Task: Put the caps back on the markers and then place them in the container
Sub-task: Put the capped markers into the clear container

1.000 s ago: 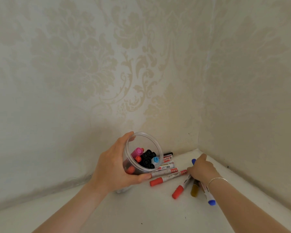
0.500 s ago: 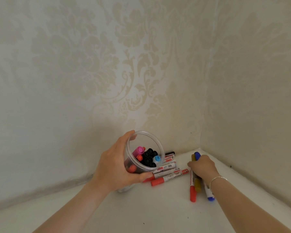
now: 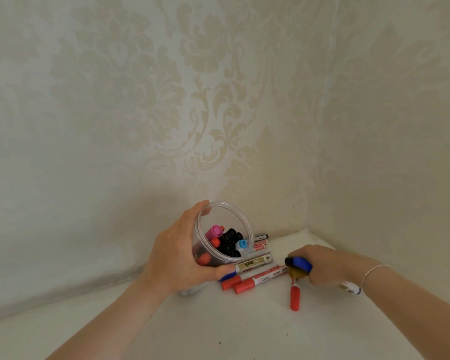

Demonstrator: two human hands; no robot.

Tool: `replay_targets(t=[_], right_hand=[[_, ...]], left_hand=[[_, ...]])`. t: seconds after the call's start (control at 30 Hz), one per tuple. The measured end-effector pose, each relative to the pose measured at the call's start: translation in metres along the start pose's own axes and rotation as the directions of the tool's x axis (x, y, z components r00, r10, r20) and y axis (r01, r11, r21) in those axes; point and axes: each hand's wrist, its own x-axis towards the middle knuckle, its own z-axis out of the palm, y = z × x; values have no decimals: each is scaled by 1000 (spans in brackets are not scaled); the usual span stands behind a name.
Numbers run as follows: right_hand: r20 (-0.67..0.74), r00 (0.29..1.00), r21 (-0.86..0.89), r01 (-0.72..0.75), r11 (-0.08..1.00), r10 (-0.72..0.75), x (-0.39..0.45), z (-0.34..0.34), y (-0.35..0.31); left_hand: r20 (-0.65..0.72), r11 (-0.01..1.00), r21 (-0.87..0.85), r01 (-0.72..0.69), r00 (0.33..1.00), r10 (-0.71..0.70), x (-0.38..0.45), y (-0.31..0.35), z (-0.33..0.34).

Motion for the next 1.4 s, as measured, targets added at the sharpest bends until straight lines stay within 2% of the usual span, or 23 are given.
replay_targets(t=[0.13,0.27,0.37,0.43,0.5,0.57,0.63,0.7,0.77,0.83,0.9,0.93,1.0,1.1,1.2,1.27,1.33,1.4], right_hand=[[11,996,-187,86,979,-86,4,16,-9],[-9,999,-254,37,967,-40,16,25,-12],[-32,999,-119,32,992,-36,17,21,-14],[-116,991,57,76,995,-69,16,14,-17],[-220,973,302,131,944,-65,12,1,-22],[-320,947,569,195,799,-4,9,-14,-28],[-405,909,735,263,625,95,7,-29,-32],[-461,877,848,392,357,134,5,-44,-41],[-538,823,841,539,49,181,3,-59,-55],[-582,760,735,644,-212,288,0,-73,-76],[-569,746,631,666,-398,346,1,-78,-98],[-553,753,610,657,-442,356,3,-76,-110],[-514,761,622,649,-438,396,7,-65,-133],[-500,685,678,690,-252,530,14,-44,-161],[-571,600,681,728,-86,560,19,-31,-174],[-605,603,683,729,-50,521,19,-27,-178],[-614,634,705,708,-35,470,22,-25,-179],[-626,628,721,692,36,462,26,-23,-175]], left_hand=[[0,1000,29,-7,1000,7,1,6,-1],[6,999,31,8,1000,-8,1,7,-2],[8,999,29,26,1000,-27,1,7,-2],[8,999,29,28,1000,-29,1,6,-2],[9,999,24,34,999,-34,1,4,-2],[12,999,23,35,999,-35,1,3,-2],[9,999,27,27,1000,-27,0,3,-2],[9,999,34,15,1000,-15,0,4,-2],[16,999,42,12,1000,-13,0,6,-3],[15,999,49,16,1000,-17,1,6,-3],[4,998,61,15,1000,-15,1,6,-2],[1,998,68,13,1000,-14,1,7,-2],[4,997,72,10,1000,-10,0,10,-2],[4,998,58,-14,1000,14,0,14,-1],[5,999,49,-21,1000,20,1,18,1],[6,998,53,-35,999,35,1,17,2],[9,998,47,-38,999,37,2,16,1],[8,999,33,-26,1000,26,3,15,0]])
